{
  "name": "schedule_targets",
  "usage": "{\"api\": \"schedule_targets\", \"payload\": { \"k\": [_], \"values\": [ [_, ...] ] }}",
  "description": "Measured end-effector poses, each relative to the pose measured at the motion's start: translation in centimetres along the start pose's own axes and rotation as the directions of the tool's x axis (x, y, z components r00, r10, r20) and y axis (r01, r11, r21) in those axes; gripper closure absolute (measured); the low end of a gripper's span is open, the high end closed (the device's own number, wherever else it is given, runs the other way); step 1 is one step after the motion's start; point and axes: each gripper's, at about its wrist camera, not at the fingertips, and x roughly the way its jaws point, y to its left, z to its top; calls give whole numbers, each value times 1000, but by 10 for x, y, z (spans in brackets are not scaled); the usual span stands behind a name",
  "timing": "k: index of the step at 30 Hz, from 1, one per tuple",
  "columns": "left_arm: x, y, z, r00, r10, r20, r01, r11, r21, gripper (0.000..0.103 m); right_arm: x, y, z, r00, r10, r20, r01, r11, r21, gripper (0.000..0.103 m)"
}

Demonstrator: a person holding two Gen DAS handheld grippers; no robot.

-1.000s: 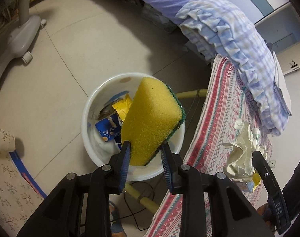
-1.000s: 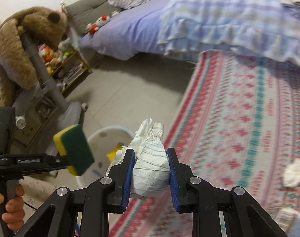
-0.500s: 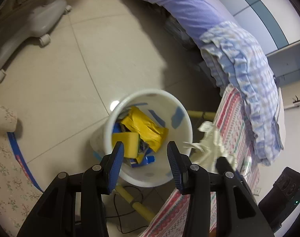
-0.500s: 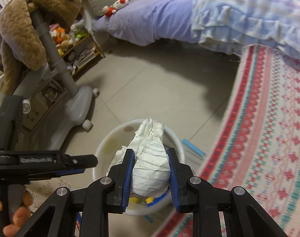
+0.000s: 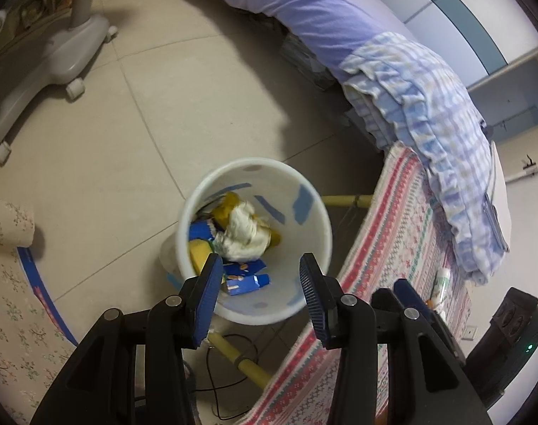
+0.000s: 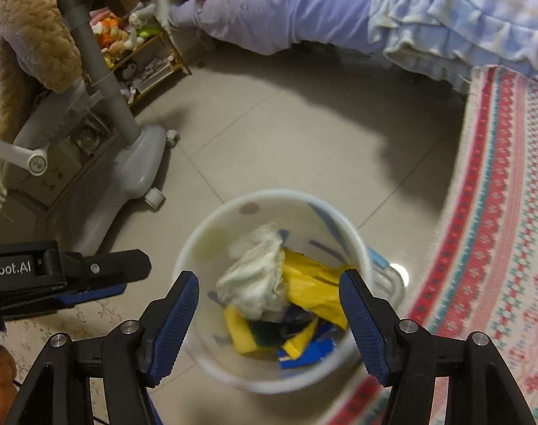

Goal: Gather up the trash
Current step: 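Carry sponge and tissue to the wastebasket and release them inside, then return both tools to the rug and grasp the small white tissue with the left tool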

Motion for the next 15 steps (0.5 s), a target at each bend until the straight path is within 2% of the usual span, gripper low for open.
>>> {"api": "schedule_targets", "payload": {
  "k": [5,9,15],
  "values": [
    [-7,-32,-17,1000,-18,-1,19,998,58,55,-37,-20,-3,999,-35,23,34,999,18,32],
    [-12,-63,-43,1000,-22,-6,23,994,110,55,-80,-34,-8,997,-55,62,54,998,19,32],
    [-16,-115,-93,1000,-3,-2,3,963,270,55,-145,-63,-24,989,-99,106,99,995,4,32]
  ]
}}
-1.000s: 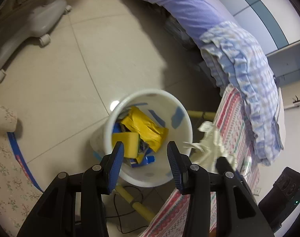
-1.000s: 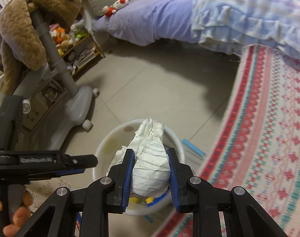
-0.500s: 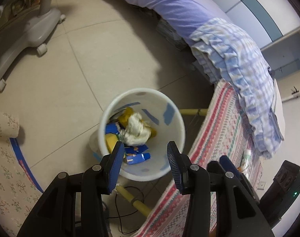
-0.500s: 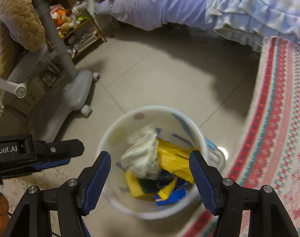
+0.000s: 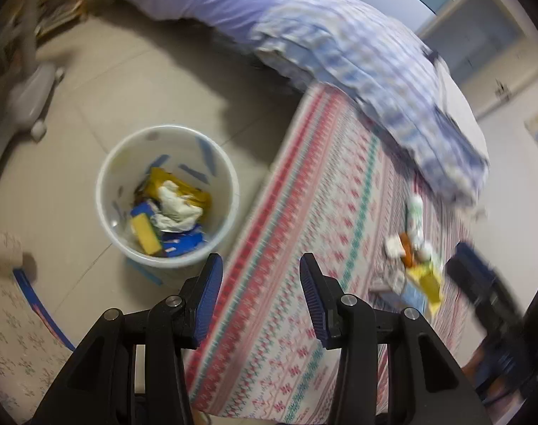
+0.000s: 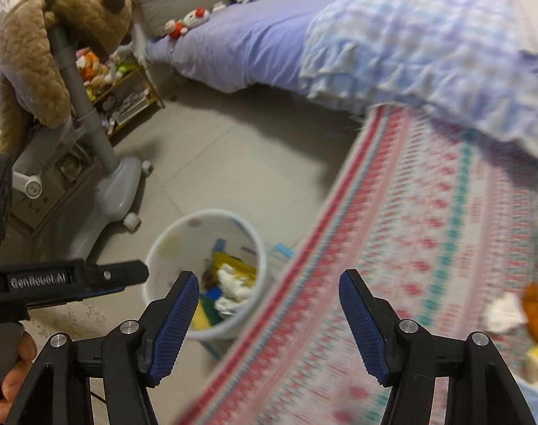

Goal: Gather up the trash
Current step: 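Return both tools to the rug and grasp the small white tissue with the left tool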

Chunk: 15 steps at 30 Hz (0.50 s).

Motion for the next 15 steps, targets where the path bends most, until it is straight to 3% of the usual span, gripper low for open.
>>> {"api": "schedule_targets", "payload": {
  "k": [3,7,11,15],
  "values": [
    [5,-41,-17,1000,4,-6,-3,993,119,55,-34,-27,-7,998,-59,26,60,997,-45,32],
    [23,-96,-37,1000,11,-22,-5,964,267,55,-67,-78,-14,992,-112,58,111,994,8,32],
    [44,-138,-42,999,1,-39,11,944,330,55,-88,-122,-26,978,-199,62,195,979,52,32],
    [71,-180,-40,996,-32,-81,59,930,362,55,-91,-153,-44,965,-263,4,262,964,40,32]
  ]
}}
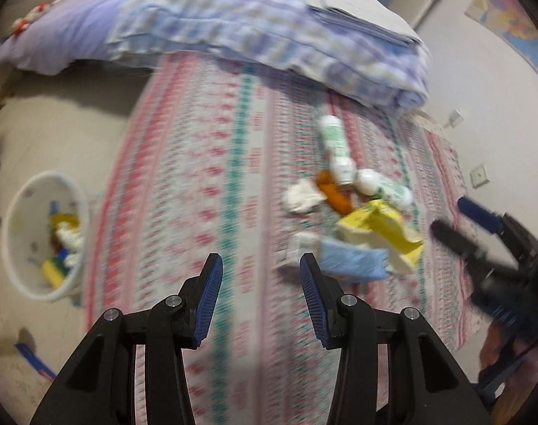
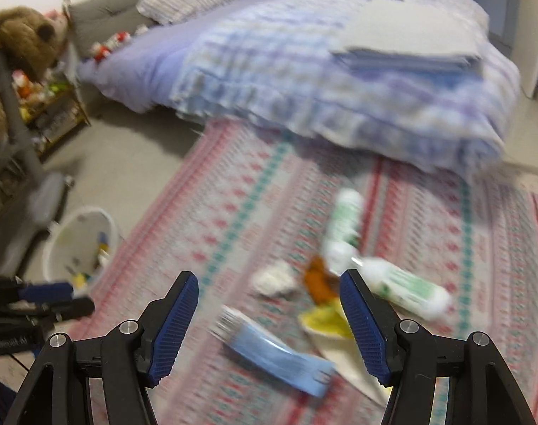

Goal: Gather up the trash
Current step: 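Return both tools to the rug and grasp the small white tissue with the left tool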

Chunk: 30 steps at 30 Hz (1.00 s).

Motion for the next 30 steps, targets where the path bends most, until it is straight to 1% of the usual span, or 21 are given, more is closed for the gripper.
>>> {"api": "schedule_targets", "payload": {
  "k": [1,3,4,6,7,8,10,13,15,17,18,19,20,22,23,24,27,30],
  "values": [
    [12,-13,7,1000,-16,-25,17,1000,17,55,2,-6,-5,999,-34,-14,34,999,-17,32],
    [29,-29,16,999,-20,-49,22,999,37,55,6,-18,-15,996,-82,-38,80,996,-45,32],
    [38,-37,21,998,-5,-55,8,998,56,55,9,-24,-20,993,-108,-56,104,993,-61,32],
    [60,-50,31,996,51,-71,-43,994,103,55,15,-38,-27,988,-136,-80,130,989,-72,32],
    [69,-54,34,994,70,-82,-60,992,112,55,17,-46,-31,985,-147,-92,141,988,-70,32],
    [78,-54,38,992,82,-96,-71,991,112,55,20,-54,-34,982,-156,-103,150,987,-67,32],
    [91,-54,42,990,79,-114,-67,992,105,55,23,-68,-40,976,-184,-118,177,982,-68,32],
    [108,-56,47,988,86,-128,-72,991,115,55,25,-82,-46,970,-207,-131,199,977,-72,32],
    [116,-57,50,988,98,-122,-84,990,116,55,25,-87,-48,972,-194,-132,185,980,-72,32],
    [125,-54,53,987,95,-130,-83,992,98,56,27,-87,-49,973,-184,-135,174,981,-82,32],
    [128,-52,53,986,95,-137,-84,993,84,65,29,-87,-49,973,-182,-138,171,981,-90,32],
    [132,-49,54,985,102,-141,-92,993,74,77,32,-86,-50,973,-181,-142,167,981,-101,32],
    [133,-48,55,985,104,-140,-95,993,66,77,34,-85,-50,973,-179,-147,163,980,-112,32],
    [130,-46,57,988,91,-123,-84,995,55,86,39,-81,-51,973,-171,-153,151,980,-131,32],
    [127,-44,58,990,80,-114,-74,996,51,87,41,-79,-51,974,-166,-156,145,980,-139,32],
    [124,-42,58,992,67,-110,-62,997,46,102,43,-77,-51,974,-163,-158,140,979,-149,32],
    [114,-33,58,994,34,-108,-33,999,17,101,50,-69,-52,974,-155,-163,125,976,-180,32],
    [100,-26,55,995,14,-97,-13,1000,16,101,58,-61,-54,973,-152,-176,113,971,-212,32]
  ]
}}
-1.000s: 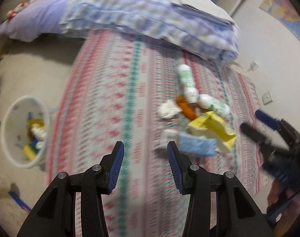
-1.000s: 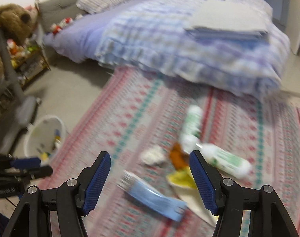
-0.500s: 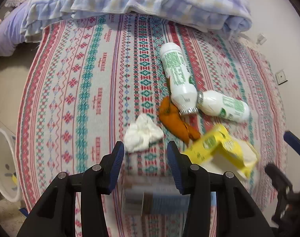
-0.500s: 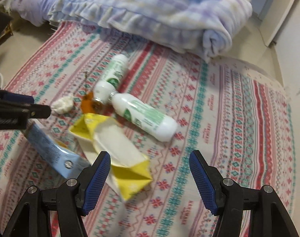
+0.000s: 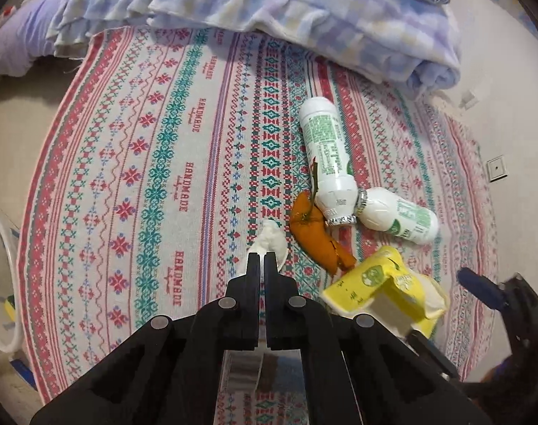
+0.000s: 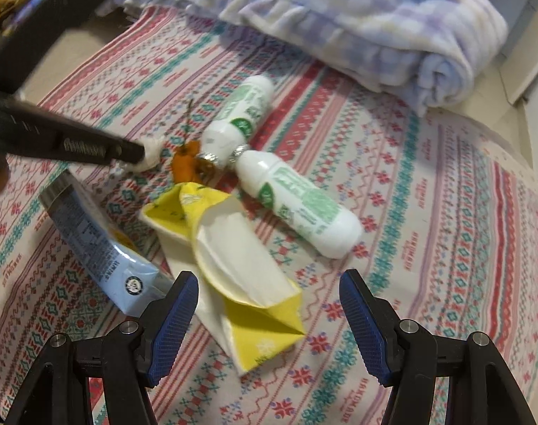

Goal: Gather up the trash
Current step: 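Return both tools to the rug and grasp the small white tissue with the left tool, then hold the white tissue in the left tool while the right tool grasps the yellow snack bag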

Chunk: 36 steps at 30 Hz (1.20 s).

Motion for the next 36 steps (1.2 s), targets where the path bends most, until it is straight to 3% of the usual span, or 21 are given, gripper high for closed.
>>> {"api": "schedule_targets", "payload": {
  "k": [8,9,10,13,17,23,32,36],
  "values": [
    [-31,15,-10,999,-42,25,43,998,-38,101,21,9,5,999,0,-44,-1,1000,-13,34],
    [-36,17,-11,998,-52,31,54,998,-45,101,26,7,6,998,1,-62,-1,1000,-5,48],
    [-41,19,-12,997,-66,36,68,996,-52,101,29,5,6,997,15,-78,-14,1000,9,79],
    [-48,17,-14,995,-87,53,91,994,-66,101,20,4,9,997,31,-65,-29,999,36,93],
    [-67,24,-18,990,-118,81,125,988,-88,101,-5,0,13,999,48,4,-49,996,79,93],
    [-94,59,-24,980,-146,133,165,975,-147,102,-35,-16,18,992,-9,122,-12,985,173,93],
    [-124,128,-31,969,-150,197,197,948,-249,102,-71,-22,29,956,-83,282,2,961,275,93],
    [-131,157,-37,970,-138,201,194,937,-289,102,-82,-15,36,940,-75,333,-25,958,286,93]
  ]
}}
